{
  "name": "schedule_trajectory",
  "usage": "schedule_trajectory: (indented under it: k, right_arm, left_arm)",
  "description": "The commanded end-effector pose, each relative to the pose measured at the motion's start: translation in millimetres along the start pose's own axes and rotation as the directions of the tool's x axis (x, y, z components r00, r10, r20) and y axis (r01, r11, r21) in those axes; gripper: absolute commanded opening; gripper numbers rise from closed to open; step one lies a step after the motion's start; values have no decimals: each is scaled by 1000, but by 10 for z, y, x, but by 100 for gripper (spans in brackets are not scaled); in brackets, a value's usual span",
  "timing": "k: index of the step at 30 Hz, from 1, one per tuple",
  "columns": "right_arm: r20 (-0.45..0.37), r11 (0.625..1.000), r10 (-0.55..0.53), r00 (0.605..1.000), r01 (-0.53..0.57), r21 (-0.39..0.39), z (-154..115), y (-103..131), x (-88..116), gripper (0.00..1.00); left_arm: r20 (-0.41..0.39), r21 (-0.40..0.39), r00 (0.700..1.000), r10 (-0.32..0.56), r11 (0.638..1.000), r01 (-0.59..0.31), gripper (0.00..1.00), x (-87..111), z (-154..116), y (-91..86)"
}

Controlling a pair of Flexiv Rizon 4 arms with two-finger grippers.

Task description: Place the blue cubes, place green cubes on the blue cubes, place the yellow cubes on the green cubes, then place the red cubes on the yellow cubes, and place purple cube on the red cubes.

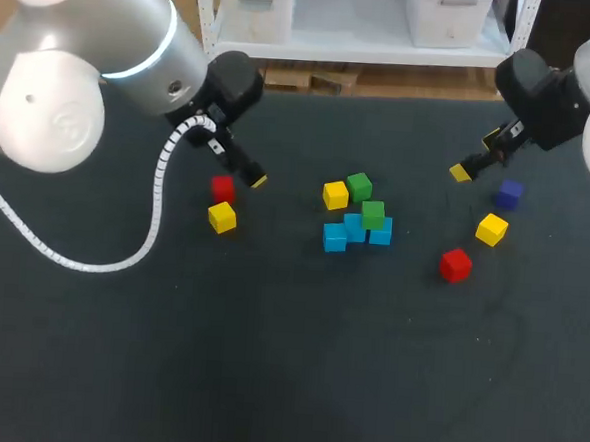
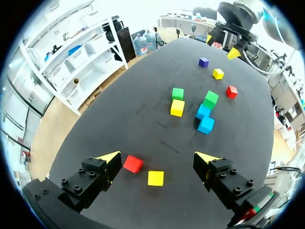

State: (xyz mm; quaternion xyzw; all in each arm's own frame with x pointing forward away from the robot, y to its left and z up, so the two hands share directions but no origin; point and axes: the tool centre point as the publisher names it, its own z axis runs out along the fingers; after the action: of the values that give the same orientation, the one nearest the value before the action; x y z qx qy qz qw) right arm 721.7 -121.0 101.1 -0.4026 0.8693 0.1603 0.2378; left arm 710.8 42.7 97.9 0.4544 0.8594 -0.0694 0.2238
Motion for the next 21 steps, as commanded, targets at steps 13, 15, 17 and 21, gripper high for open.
schedule_trajectory:
  k: [13,15,17,21]
  right_arm:
    - [1,1000,0,1000,0,0,-2,0,3,100]
    - [1,1000,0,1000,0,0,-2,0,3,100]
    - [1,1000,0,1000,0,0,-2,0,3,100]
    - [1,1000,0,1000,0,0,-2,0,3,100]
  left_arm:
    - [-4,32,1000,3,999,-3,100,88,-90,-77]
    - [-4,32,1000,3,999,-3,100,88,-90,-77]
    - [-4,32,1000,3,999,-3,100,88,-90,-77]
    - [-4,32,1000,3,999,-3,100,88,-90,-77]
